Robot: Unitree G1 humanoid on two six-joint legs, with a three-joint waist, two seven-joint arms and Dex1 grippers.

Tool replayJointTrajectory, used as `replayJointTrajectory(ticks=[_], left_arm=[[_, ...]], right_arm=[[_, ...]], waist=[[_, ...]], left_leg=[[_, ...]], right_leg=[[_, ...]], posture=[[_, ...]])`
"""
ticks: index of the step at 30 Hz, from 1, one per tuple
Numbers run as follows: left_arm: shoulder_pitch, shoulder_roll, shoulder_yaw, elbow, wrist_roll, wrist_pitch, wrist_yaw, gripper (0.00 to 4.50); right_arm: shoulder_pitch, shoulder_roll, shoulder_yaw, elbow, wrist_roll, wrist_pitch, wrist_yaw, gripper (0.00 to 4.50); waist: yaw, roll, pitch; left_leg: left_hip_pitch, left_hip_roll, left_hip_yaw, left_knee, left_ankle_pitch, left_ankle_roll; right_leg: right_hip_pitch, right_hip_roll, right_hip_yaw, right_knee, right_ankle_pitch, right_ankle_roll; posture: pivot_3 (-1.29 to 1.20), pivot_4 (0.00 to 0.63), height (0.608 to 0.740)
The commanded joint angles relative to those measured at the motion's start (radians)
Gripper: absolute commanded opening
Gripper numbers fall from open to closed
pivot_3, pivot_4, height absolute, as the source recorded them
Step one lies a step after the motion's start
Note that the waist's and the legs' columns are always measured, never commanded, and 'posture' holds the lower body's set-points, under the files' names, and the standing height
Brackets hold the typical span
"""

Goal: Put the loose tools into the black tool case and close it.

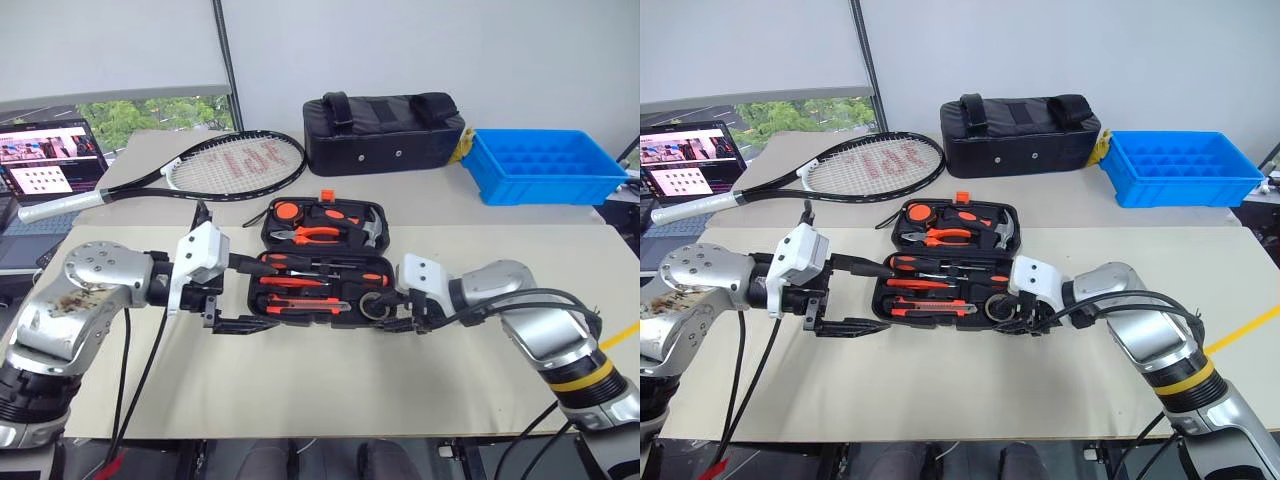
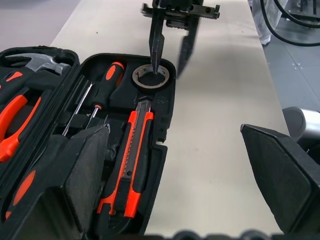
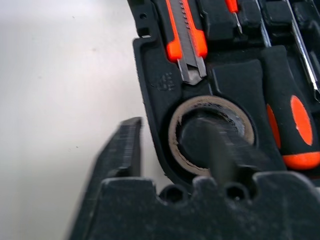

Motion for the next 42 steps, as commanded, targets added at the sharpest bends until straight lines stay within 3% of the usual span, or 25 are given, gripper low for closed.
replayJointTrajectory(ticks=[1,5,9,15,21,22,24,32,38,42], left_arm=[[-0.008,-0.03,0.048,0.05,-0.007,-0.025,0.036,4.5],[-0.061,-0.115,0.062,0.198,0.021,-0.03,0.134,4.5],[-0.168,-0.194,0.028,0.465,0.059,0.025,0.191,4.5],[-0.419,-0.287,0.075,0.954,0.057,0.077,0.185,4.5],[-0.615,-0.332,0.094,1.323,0.12,0.005,0.166,4.5],[-0.634,-0.336,0.095,1.362,0.133,-0.014,0.165,4.5],[-0.668,-0.344,0.108,1.428,0.15,-0.04,0.173,4.5],[-0.709,-0.363,0.16,1.546,0.193,-0.084,0.203,4.5],[-0.707,-0.365,0.182,1.558,0.217,-0.091,0.199,4.5],[-0.704,-0.365,0.194,1.564,0.231,-0.098,0.204,4.5]], right_arm=[[-0.047,0.028,-0.108,0.0,0.061,0.031,-0.043,3.75],[-0.118,0.115,-0.218,0.141,0.105,0.066,-0.151,3.75],[-0.292,0.292,-0.415,0.526,0.151,0.07,-0.403,3.75],[-0.464,0.372,-0.504,0.97,0.178,0.066,-0.448,3.75],[-0.592,0.402,-0.538,1.283,0.148,-0.062,-0.449,3.75],[-0.609,0.405,-0.548,1.314,0.153,-0.071,-0.445,3.24],[-0.637,0.408,-0.565,1.361,0.159,-0.092,-0.44,2.74],[-0.66,0.42,-0.545,1.429,0.114,-0.124,-0.405,0.06],[-0.652,0.427,-0.533,1.435,0.078,-0.162,-0.405,0.06],[-0.657,0.43,-0.547,1.446,0.076,-0.17,-0.423,1.1]], waist=[[0.0,0.0,0.0],[0.0,-0.001,0.001],[-0.003,-0.003,0.001],[-0.006,-0.003,0.002],[-0.028,-0.004,0.002],[-0.03,-0.004,0.002],[-0.036,-0.004,0.002],[-0.054,-0.004,0.002],[-0.054,-0.004,0.002],[-0.054,-0.004,0.002]], left_leg=[[0.0,0.0,0.0,0.0,0.0,0.0],[0.001,0.0,0.0,0.001,0.0,0.0],[0.004,0.0,0.0,0.001,0.002,-0.003],[0.003,0.0,0.0,0.0,0.004,-0.006],[0.0,-0.001,0.002,-0.002,0.009,-0.015],[0.0,-0.001,0.002,-0.003,0.009,-0.015],[-0.001,-0.002,0.003,-0.006,0.009,-0.016],[-0.003,-0.001,0.003,-0.008,0.01,-0.017],[-0.004,-0.001,0.004,-0.008,0.011,-0.018],[-0.006,-0.001,0.004,-0.008,0.011,-0.019]], right_leg=[[0.0,0.0,0.0,0.0,0.0,0.0],[0.0,0.0,0.0,0.003,0.0,0.0],[0.0,0.0,0.001,0.008,0.001,-0.002],[-0.001,0.002,0.0,0.014,0.002,-0.003],[-0.004,0.002,0.0,0.012,0.002,-0.003],[-0.004,0.002,0.0,0.012,0.002,-0.003],[-0.006,0.001,0.0,0.011,0.002,-0.003],[-0.01,0.0,0.0,0.012,0.002,-0.003],[-0.012,0.0,0.0,0.014,0.002,-0.003],[-0.014,0.0,0.0,0.015,0.002,-0.003]], posture=[[0.0,0.15,0.729],[0.0,0.15,0.729],[0.0,0.15,0.729],[0.0,0.15,0.729],[0.0,0.15,0.729],[0.0,0.15,0.729],[0.0,0.15,0.729],[0.0,0.15,0.729],[0.0,0.15,0.729],[0.0,0.15,0.729]])
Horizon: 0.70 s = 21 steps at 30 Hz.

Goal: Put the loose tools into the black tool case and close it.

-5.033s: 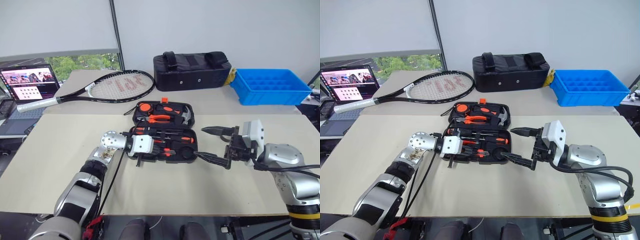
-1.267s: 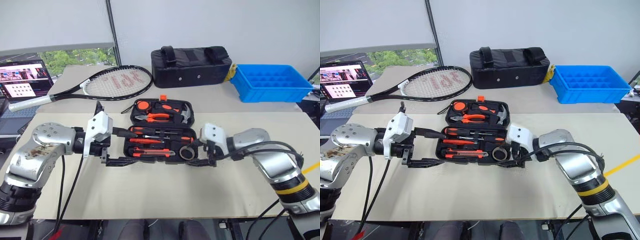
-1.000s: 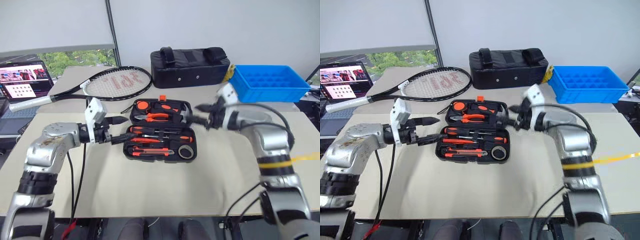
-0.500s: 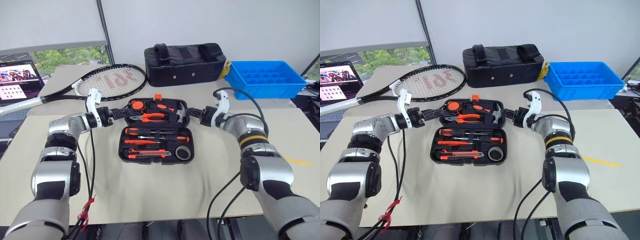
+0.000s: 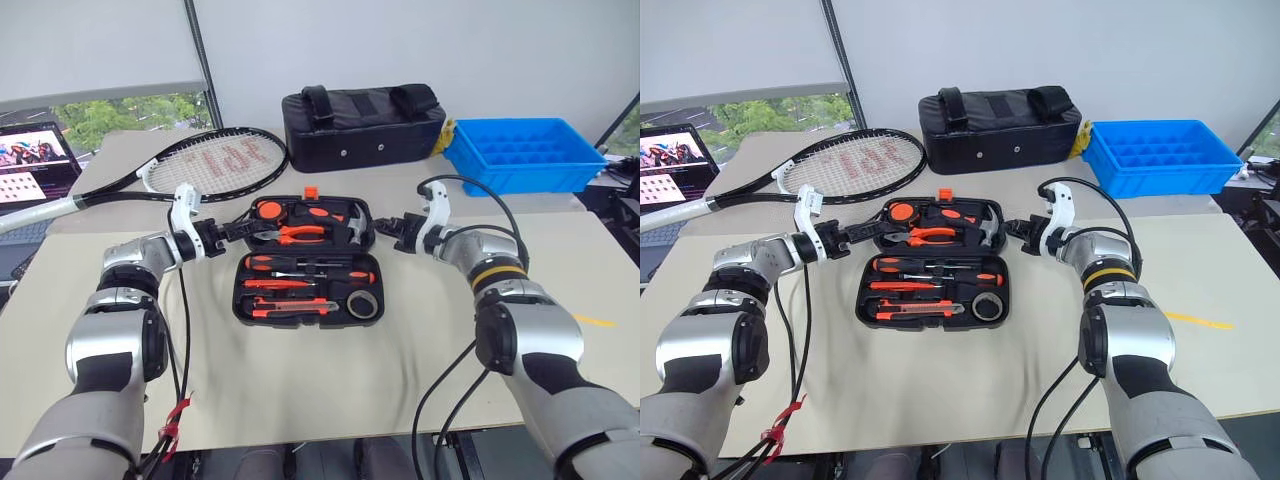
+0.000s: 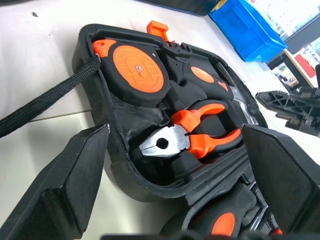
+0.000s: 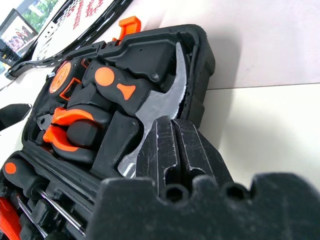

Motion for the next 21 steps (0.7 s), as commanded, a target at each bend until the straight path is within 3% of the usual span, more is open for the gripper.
replayJointTrajectory(ticks=[1,9,13,21], left_arm=[[-0.02,0.007,0.026,-0.003,0.01,-0.016,-0.001,4.5],[-0.019,0.003,0.042,0.0,0.027,-0.022,0.002,4.5],[-0.017,0.004,0.046,-0.002,0.032,-0.023,0.003,4.5],[-0.003,-0.006,0.045,0.012,0.057,-0.031,0.054,4.5]], right_arm=[[-0.016,-0.001,-0.022,-0.001,0.007,-0.022,-0.01,1.1],[-0.022,0.023,-0.022,0.014,-0.002,-0.022,-0.014,1.1],[-0.026,0.031,-0.023,0.013,-0.001,-0.019,0.005,0.07],[-0.022,0.026,-0.02,0.0,-0.003,-0.007,0.038,0.02]], waist=[[0.0,0.0,0.0],[-0.001,0.0,0.0],[-0.002,0.0,0.0],[-0.002,0.0,0.0]], left_leg=[[0.0,0.0,0.0,0.0,0.0,0.0],[0.0,0.0,0.0,0.0,0.0,0.0],[0.0,0.0,0.0,0.0,0.0,0.0],[0.0,0.0,0.001,0.0,0.0,0.0]], right_leg=[[0.0,0.0,0.0,0.0,0.0,0.0],[0.0,0.0,0.0,0.0,0.0,0.0],[0.0,0.0,0.0,0.0,0.0,0.0],[0.0,0.0,0.0,0.0,0.0,0.0]], posture=[[0.0,0.15,0.729],[0.0,0.15,0.729],[0.0,0.15,0.729],[0.0,0.15,0.729]])
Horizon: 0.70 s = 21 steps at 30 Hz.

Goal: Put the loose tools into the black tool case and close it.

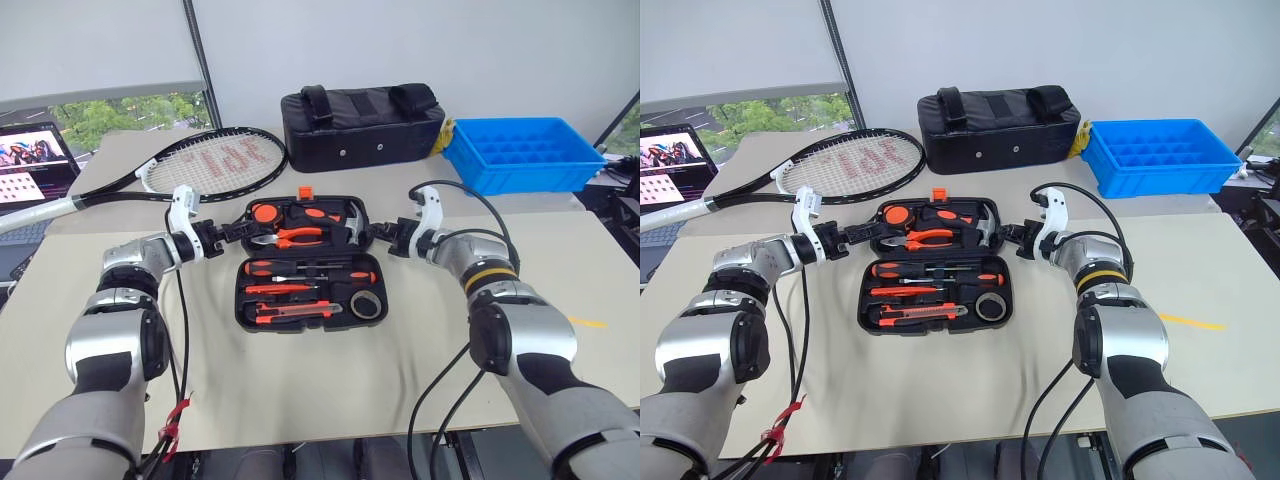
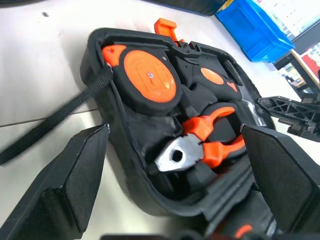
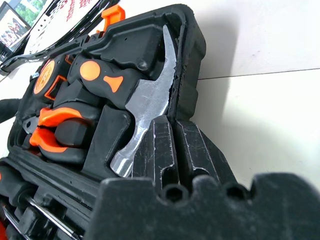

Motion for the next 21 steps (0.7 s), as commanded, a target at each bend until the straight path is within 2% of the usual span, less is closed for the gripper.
replayJointTrajectory(ticks=[1,7,10,15,19,20,21], left_arm=[[0.0,-0.005,0.005,0.01,0.024,-0.023,0.044,4.5],[0.001,-0.023,0.034,0.028,0.022,-0.023,0.115,4.5],[0.001,-0.03,0.041,0.032,0.024,-0.032,0.127,3.78],[-0.009,-0.033,0.092,0.039,-0.011,-0.026,0.152,1.98],[-0.006,-0.029,0.101,0.034,-0.006,-0.005,0.113,0.66],[-0.006,-0.028,0.104,0.031,-0.009,0.007,0.097,0.21],[-0.005,-0.025,0.104,0.029,-0.009,0.019,0.082,0.07]], right_arm=[[-0.02,-0.005,-0.006,-0.029,0.006,-0.004,0.045,0.02],[-0.008,0.0,0.009,-0.042,-0.004,-0.004,0.06,0.02],[-0.004,0.004,0.016,-0.05,-0.006,-0.001,0.068,0.0],[0.003,0.004,0.024,-0.055,-0.013,-0.008,0.068,0.0],[0.007,0.003,0.027,-0.057,-0.014,-0.008,0.064,0.0],[0.008,0.003,0.028,-0.058,-0.015,-0.009,0.063,0.0],[0.009,0.004,0.029,-0.058,-0.016,-0.01,0.062,0.0]], waist=[[0.0,0.0,0.0],[0.0,0.0,0.0],[-0.001,0.0,0.0],[-0.001,0.0,0.0],[-0.001,0.0,0.0],[-0.001,0.0,0.0],[-0.001,0.0,0.0]], left_leg=[[0.0,0.0,0.0,0.0,0.0,0.0],[0.0,0.0,0.0,-0.001,0.0,0.0],[0.0,0.0,0.0,-0.001,0.0,0.0],[0.0,0.0,0.0,-0.001,0.0,0.0],[0.0,0.0,0.0,-0.001,0.0,0.0],[0.0,0.0,0.0,-0.001,0.0,0.0],[0.0,0.0,0.0,-0.001,0.0,0.0]], right_leg=[[0.0,0.0,0.0,0.0,0.0,0.0],[-0.001,0.0,0.0,0.0,0.0,0.0],[-0.001,0.0,0.0,0.0,0.0,0.0],[-0.001,0.0,0.0,0.0,0.0,0.0],[-0.001,0.0,0.0,0.0,0.0,0.0],[-0.001,0.0,0.0,0.0,0.0,0.0],[-0.001,0.0,0.0,0.0,0.0,0.0]], posture=[[0.0,0.15,0.729],[0.0,0.15,0.729],[0.0,0.15,0.729],[0.0,0.15,0.729],[0.0,0.15,0.729],[0.0,0.15,0.729],[0.0,0.15,0.729]])
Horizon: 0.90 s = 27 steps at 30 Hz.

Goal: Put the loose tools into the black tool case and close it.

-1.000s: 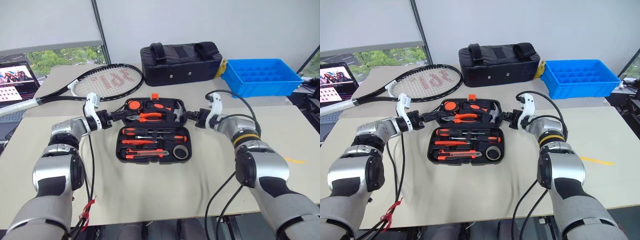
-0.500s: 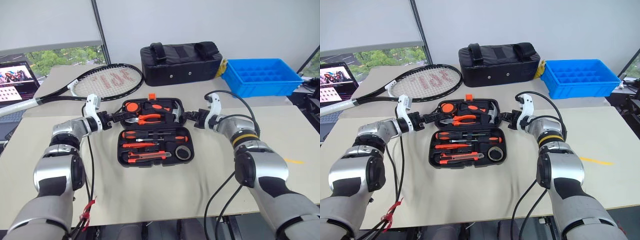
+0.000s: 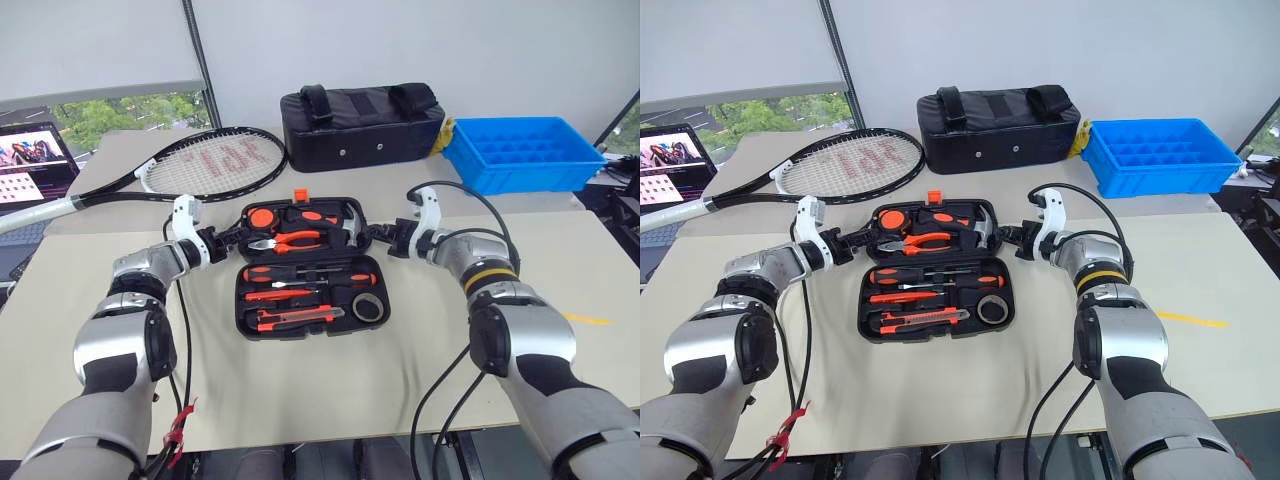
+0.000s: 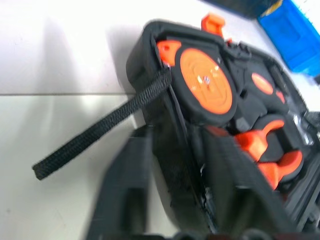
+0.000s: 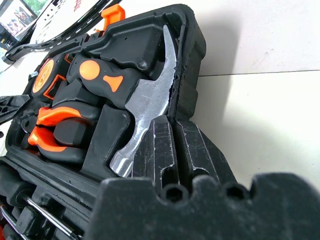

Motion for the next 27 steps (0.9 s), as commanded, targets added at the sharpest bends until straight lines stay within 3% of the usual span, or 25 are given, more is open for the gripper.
replayJointTrajectory(ticks=[1,10,17,23,27], left_arm=[[-0.016,0.01,0.005,-0.013,-0.008,0.034,-0.063,0.07],[-0.001,0.013,-0.012,-0.047,0.013,-0.018,-0.11,0.07],[0.013,0.022,-0.041,-0.159,0.029,-0.147,-0.115,0.07],[0.164,0.032,-0.153,-0.347,0.133,-0.528,-0.154,0.07],[0.256,0.062,-0.226,-0.367,0.248,-0.835,-0.083,0.07]], right_arm=[[0.001,0.004,0.002,-0.038,-0.002,-0.011,0.023,0.0],[0.018,0.014,-0.01,-0.094,0.024,-0.073,0.083,0.0],[0.107,-0.005,0.004,-0.227,0.007,-0.332,0.127,0.0],[0.229,0.006,0.016,-0.345,0.006,-0.535,0.179,0.0],[0.295,0.0,0.046,-0.366,-0.035,-0.7,0.176,0.0]], waist=[[0.0,0.0,0.0],[0.001,0.0,0.0],[0.002,0.0,0.0],[0.003,0.0,0.0],[0.004,0.0,0.0]], left_leg=[[0.0,0.0,0.0,0.0,0.0,0.0],[0.0,0.0,0.0,0.0,0.0,-0.001],[0.0,0.0,0.0,0.0,0.001,-0.001],[0.0,0.0,0.0,0.0,0.001,-0.001],[0.0,0.0,0.001,0.0,0.001,-0.002]], right_leg=[[0.0,0.0,0.0,0.0,0.0,0.0],[0.0,0.0,0.0,0.001,0.0,0.0],[0.0,0.0,0.0,0.001,0.0,0.0],[-0.001,-0.001,0.0,0.001,0.0,0.0],[-0.001,-0.001,0.0,0.001,0.0,0.0]], posture=[[0.0,0.15,0.729],[0.0,0.15,0.729],[0.0,0.15,0.729],[0.0,0.15,0.729],[0.0,0.15,0.729]])
